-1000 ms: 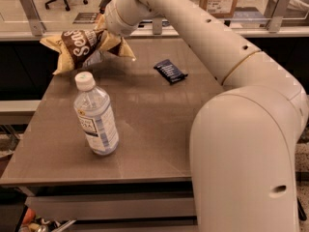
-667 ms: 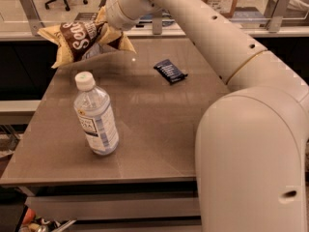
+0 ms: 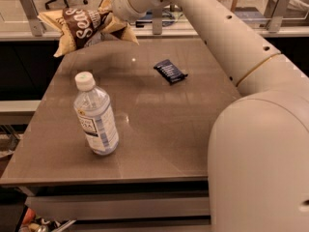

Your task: Pick brown chip bag

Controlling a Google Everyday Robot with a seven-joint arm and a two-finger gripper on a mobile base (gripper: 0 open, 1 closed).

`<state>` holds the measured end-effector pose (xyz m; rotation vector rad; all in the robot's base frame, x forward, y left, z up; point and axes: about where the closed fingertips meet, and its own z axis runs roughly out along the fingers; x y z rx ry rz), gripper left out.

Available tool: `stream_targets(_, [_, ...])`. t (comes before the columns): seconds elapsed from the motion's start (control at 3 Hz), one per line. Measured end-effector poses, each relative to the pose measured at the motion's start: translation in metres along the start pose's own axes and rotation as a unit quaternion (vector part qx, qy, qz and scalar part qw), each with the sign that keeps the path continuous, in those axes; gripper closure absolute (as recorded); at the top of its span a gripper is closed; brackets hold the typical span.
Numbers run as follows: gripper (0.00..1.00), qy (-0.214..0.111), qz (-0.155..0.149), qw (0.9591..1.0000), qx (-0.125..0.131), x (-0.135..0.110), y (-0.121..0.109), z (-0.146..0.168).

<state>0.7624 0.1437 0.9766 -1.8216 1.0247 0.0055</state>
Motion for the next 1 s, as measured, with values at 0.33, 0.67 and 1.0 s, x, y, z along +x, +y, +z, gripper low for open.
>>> stream_targets(0.33, [1.00, 0.004, -0.022, 0.9996, 0.017, -0.013, -0.020, -0.015])
stream_targets(0.67, [1.00, 0.014, -0.051, 0.9982, 0.028, -0.033, -0.043, -0.029])
stream_targets(1.0, [1.00, 0.014, -0.051, 0.9982, 0.028, -0.033, -0.043, -0.029])
